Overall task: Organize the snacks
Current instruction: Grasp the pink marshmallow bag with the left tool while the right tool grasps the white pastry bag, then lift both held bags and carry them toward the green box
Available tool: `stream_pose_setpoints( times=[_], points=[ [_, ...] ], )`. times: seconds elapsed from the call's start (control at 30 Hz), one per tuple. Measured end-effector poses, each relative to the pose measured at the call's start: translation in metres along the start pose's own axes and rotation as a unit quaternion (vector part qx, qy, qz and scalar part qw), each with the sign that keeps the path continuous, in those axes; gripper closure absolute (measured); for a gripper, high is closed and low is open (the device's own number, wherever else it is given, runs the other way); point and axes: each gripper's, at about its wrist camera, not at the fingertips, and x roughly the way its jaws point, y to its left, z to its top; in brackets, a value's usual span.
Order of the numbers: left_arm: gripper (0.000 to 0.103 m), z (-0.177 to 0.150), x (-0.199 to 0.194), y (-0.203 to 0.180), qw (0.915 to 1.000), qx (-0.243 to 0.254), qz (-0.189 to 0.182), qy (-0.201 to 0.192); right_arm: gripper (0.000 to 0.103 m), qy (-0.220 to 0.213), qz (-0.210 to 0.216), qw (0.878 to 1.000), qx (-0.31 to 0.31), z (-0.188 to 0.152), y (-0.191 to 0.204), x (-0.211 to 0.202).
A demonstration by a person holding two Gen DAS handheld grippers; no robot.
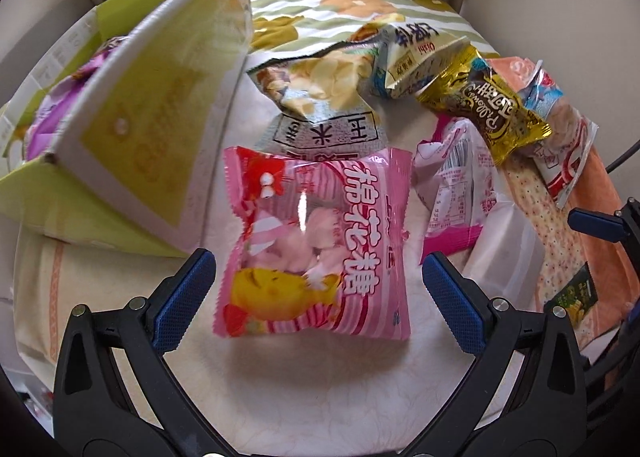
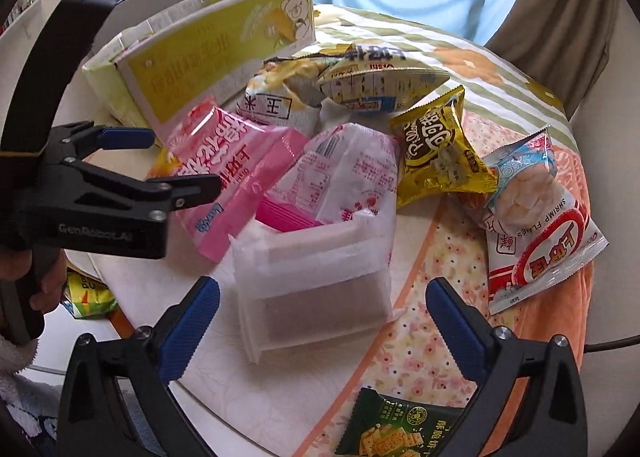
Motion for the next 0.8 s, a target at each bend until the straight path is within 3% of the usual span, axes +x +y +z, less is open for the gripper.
stream_pose_setpoints(
  times=[0.33,0.57,0.8],
  points=[
    [0.001,0.006,0.034,-0.005,0.9993,0.018,0.026,0.022,0.000,0.004,0.004,0.999,-0.040,-0.006,0.013,0.017],
    [0.016,0.004,0.037,-0.006,0.9984,0.041,0.031,0.024,0.000,0.021,0.009,0.999,-0.045,-0.009,0.012,0.029],
    [0.022,0.000,0.030,-0.003,0.9975,0.052,0.038,0.028,0.000,0.029,0.015,0.998,-0.046,-0.005,0.007,0.042]
  ],
)
